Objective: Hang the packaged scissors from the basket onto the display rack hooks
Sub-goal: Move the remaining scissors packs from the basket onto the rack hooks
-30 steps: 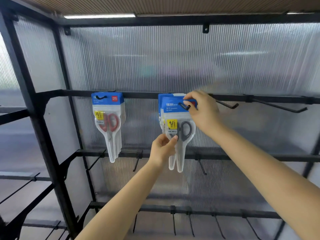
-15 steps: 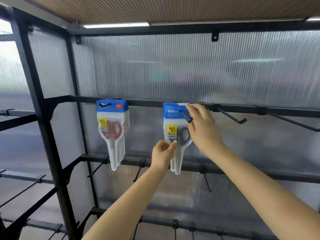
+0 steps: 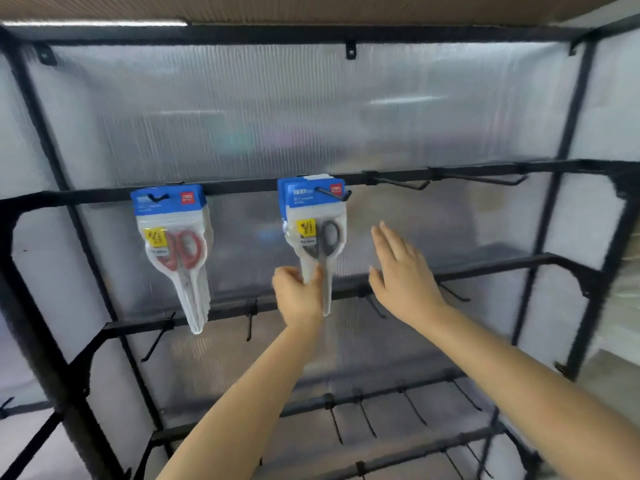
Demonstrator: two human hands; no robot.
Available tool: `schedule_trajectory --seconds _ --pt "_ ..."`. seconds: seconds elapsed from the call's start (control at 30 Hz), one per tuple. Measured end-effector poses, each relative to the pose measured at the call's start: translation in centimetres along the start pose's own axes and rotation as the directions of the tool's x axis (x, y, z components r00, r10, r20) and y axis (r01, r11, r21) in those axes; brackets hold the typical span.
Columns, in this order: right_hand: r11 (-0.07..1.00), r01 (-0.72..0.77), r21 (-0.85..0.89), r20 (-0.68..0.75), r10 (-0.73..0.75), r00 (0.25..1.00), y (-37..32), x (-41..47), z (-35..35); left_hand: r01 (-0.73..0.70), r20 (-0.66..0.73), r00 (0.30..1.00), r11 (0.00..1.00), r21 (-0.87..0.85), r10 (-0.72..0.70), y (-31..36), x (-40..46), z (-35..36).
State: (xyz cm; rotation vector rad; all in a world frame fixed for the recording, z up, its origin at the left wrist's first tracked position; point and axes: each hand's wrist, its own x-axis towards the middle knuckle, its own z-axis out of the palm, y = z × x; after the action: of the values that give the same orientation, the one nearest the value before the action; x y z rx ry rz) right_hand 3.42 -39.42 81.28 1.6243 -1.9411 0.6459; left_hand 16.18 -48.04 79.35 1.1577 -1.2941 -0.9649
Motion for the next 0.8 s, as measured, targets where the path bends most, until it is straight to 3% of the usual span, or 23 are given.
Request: schedule_trajectory --seconds 0.07,0.17,0.23,0.3,0.43,0.53,0.63,0.8 --pt "0.996 -0.067 -0.050 0.013 0.068 0.998 0.4 -2.8 -0.3 -0.123 -0.015 0.992 0.986 0.109 0.126 -0.7 -1.3 -0.6" --pt "0.967 -0.229 -0.108 0.061 0.236 0.970 0.9 -7.7 -0.8 -0.418 0.167 0.906 0.887 0.197 0.390 -2.8 -3.6 -0.7" --pt "0.934 -0.327 -0.145 0.064 0.339 0.939 1.4 -11.6 -1.0 -0.623 0.344 0.764 0.762 0.176 0.545 -4.2 -5.9 0.0" --pt "0.889 -0.419 -0.185 0.104 0.441 0.891 2.0 -15.7 -1.5 -0.790 0.529 0.559 0.604 0.104 0.639 -5.3 -8.9 1.3" --pt "0.754 -0.590 -0.288 0.129 0.641 0.756 3.1 -24.9 -3.9 -0.898 0.817 0.166 0.427 -0.106 0.553 -7.3 -16.0 4.2" --pt "0.628 -0.688 -0.364 0.106 0.762 0.639 3.3 -31.6 -6.8 -0.877 0.886 -0.038 0.410 -0.252 0.463 -7.8 -22.0 6.4" --pt "0.461 -0.785 -0.414 0.065 0.875 0.479 3.5 -37.3 -10.0 -0.854 0.891 -0.177 0.385 -0.350 0.419 -7.7 -28.0 7.9" --pt "0.265 -0.852 -0.452 -0.032 0.949 0.312 4.1 -45.7 -13.8 -0.799 0.885 -0.375 0.389 -0.460 0.276 -8.8 -36.8 10.1"
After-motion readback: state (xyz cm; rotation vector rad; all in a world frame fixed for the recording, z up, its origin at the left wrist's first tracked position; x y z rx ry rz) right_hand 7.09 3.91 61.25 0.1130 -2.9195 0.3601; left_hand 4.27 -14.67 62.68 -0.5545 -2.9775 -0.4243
